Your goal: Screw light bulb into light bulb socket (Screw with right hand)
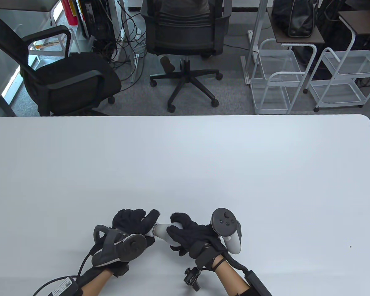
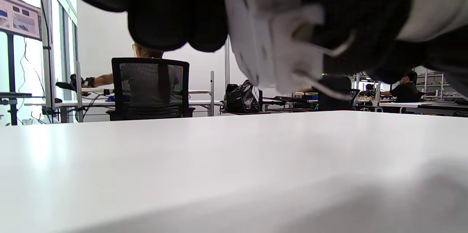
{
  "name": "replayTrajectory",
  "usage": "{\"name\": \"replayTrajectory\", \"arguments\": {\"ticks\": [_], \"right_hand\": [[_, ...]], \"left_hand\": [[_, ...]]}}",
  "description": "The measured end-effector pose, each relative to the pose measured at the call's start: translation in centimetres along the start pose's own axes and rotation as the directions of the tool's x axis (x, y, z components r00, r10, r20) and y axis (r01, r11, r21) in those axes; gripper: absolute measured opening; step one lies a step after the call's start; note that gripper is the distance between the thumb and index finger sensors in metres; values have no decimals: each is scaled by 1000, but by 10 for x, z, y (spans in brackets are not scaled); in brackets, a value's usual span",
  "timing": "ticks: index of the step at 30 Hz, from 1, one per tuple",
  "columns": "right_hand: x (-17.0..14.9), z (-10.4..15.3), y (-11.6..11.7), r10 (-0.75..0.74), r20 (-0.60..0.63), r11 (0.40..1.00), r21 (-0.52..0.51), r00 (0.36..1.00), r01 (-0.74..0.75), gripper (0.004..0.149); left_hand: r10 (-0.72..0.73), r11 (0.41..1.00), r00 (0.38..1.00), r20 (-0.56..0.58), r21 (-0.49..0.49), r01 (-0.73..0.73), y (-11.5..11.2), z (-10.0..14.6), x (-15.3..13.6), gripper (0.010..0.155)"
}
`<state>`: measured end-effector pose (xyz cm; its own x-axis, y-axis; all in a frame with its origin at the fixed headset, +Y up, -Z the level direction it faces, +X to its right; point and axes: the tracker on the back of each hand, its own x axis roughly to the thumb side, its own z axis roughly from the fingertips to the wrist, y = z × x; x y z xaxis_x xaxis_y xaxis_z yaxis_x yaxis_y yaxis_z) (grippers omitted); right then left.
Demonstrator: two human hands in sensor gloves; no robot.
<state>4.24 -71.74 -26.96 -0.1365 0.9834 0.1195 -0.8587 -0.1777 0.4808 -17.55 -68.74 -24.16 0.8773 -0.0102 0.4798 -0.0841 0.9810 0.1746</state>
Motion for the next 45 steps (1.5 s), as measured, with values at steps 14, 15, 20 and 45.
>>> {"name": "replayTrajectory", "arguments": {"ticks": [14,15,20,45], "right_hand": [[14,5,-23,177,104,981,-103,979,-167,64],[13,5,-26,198,89,975,-118,976,-187,64],[5,6,-41,295,-17,944,-147,955,-294,64],[-20,4,-66,252,-193,942,-177,948,-286,63]], "left_hand": [[132,986,969,-211,-75,-151,-6,-14,-33,74],[201,971,952,-231,-84,-225,-11,-20,-40,75],[339,912,875,-344,-107,-396,-30,-64,-62,79],[359,781,704,-613,-215,-586,-101,-164,-78,88]]}}
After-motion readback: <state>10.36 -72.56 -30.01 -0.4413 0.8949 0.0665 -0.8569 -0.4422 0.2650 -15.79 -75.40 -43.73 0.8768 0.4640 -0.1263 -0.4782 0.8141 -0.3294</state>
